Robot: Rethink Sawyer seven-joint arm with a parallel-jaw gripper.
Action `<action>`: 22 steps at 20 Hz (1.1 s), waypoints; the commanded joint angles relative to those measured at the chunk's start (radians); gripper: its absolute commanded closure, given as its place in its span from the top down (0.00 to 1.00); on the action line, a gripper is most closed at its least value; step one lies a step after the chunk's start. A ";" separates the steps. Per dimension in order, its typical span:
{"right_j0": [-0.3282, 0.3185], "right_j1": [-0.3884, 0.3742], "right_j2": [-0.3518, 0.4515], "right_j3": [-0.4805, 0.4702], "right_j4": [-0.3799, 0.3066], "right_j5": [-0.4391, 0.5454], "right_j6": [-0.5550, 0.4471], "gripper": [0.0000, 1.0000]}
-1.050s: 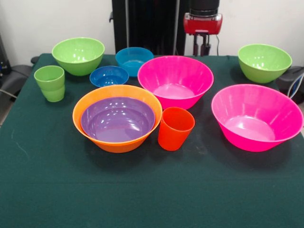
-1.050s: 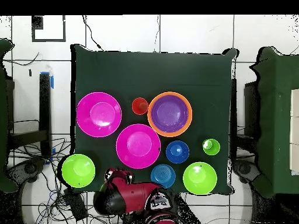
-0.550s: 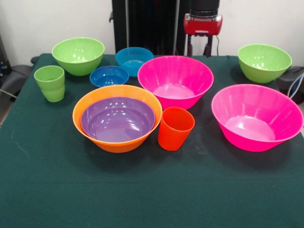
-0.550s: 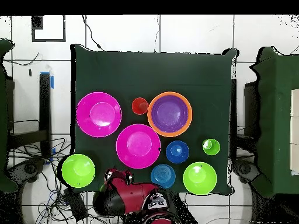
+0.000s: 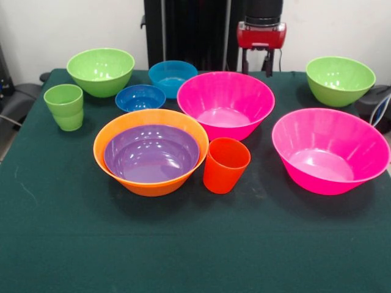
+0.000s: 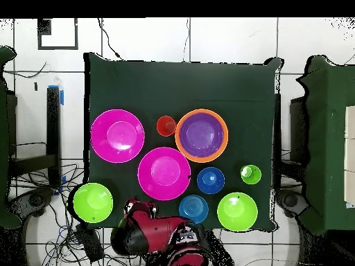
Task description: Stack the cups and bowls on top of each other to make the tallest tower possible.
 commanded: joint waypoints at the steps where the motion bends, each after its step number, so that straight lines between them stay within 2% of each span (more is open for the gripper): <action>1: 0.036 0.105 0.076 -0.115 0.061 -0.108 0.189 1.00; 19: 0.069 0.179 0.086 -0.139 0.105 -0.187 0.206 1.00; 22: 0.065 0.166 0.083 -0.135 0.105 -0.175 0.195 1.00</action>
